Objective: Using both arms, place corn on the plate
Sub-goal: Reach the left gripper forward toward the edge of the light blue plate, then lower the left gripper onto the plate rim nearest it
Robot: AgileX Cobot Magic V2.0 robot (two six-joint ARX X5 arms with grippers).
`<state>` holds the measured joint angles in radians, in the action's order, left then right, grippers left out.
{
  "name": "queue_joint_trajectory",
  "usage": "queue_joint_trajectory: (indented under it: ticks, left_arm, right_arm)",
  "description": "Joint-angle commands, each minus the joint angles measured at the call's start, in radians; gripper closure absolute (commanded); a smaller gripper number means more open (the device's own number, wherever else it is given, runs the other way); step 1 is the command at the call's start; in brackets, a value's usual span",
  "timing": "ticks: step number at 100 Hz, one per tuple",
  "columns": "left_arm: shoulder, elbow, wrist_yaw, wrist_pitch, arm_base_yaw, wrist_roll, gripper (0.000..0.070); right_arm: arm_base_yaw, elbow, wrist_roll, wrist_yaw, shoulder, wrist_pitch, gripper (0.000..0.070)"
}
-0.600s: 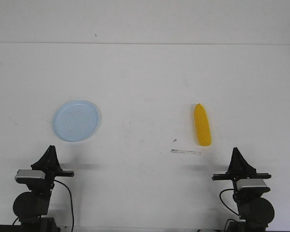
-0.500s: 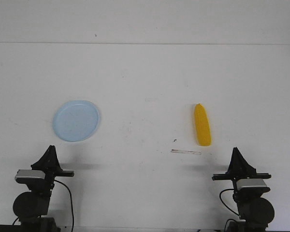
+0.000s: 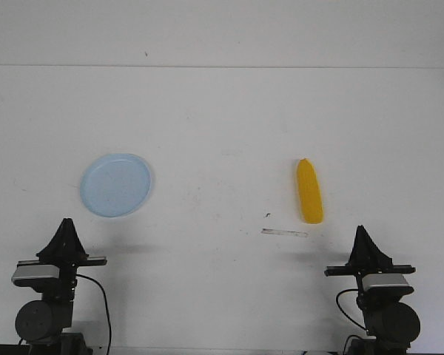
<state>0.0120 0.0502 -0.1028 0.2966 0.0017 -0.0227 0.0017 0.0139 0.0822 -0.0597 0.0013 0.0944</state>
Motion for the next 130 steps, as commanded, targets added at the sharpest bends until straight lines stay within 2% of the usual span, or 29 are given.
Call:
queue_joint_trajectory:
  ticks: [1,32,51,79,84,90,101,112,122,130]
  left_arm:
    - [0.016,0.053,-0.023,0.016,0.001,-0.019,0.0699]
    - [0.319,0.384,-0.024,-0.013,0.001,-0.002,0.0699]
    - [0.627,0.622,0.006,-0.149,0.001,0.094,0.0699]
    - [1.06,0.915,0.006,-0.419,0.007,0.103,0.0698]
    - [1.118,0.956,0.008,-0.463,0.018,0.076,0.0698]
    - [1.182,1.001,0.04,-0.521,0.039,-0.001,0.0699]
    - [1.279,1.057,0.138,-0.605,0.126,-0.151,0.0699]
    - [1.35,1.067,0.249,-0.642,0.22,-0.261,0.0699]
    - [1.406,1.067,0.34,-0.687,0.301,-0.318,0.0699]
    - [1.445,1.067,0.375,-0.73,0.353,-0.331,0.0699]
  right_arm:
    - [0.001,-0.001,-0.005,0.0,0.0,0.01,0.0687]
    - [0.001,-0.001,-0.005,0.0,0.0,0.01,0.0687]
    - [0.001,-0.001,-0.005,0.0,0.0,0.01,0.0687]
    - [0.001,-0.001,-0.005,0.0,0.0,0.01,0.0687]
    - [0.001,-0.001,-0.005,0.0,0.0,0.01,0.0687]
    - [0.001,-0.001,-0.005,0.0,0.0,0.01,0.0687]
    - [0.001,-0.001,-0.005,0.0,0.0,0.01,0.0687]
    - [0.001,-0.001,-0.005,0.0,0.0,0.01,0.0687]
    - [0.001,-0.001,-0.005,0.0,0.0,0.01,0.0687]
    - [0.001,-0.001,-0.005,0.0,0.0,0.01,0.0687]
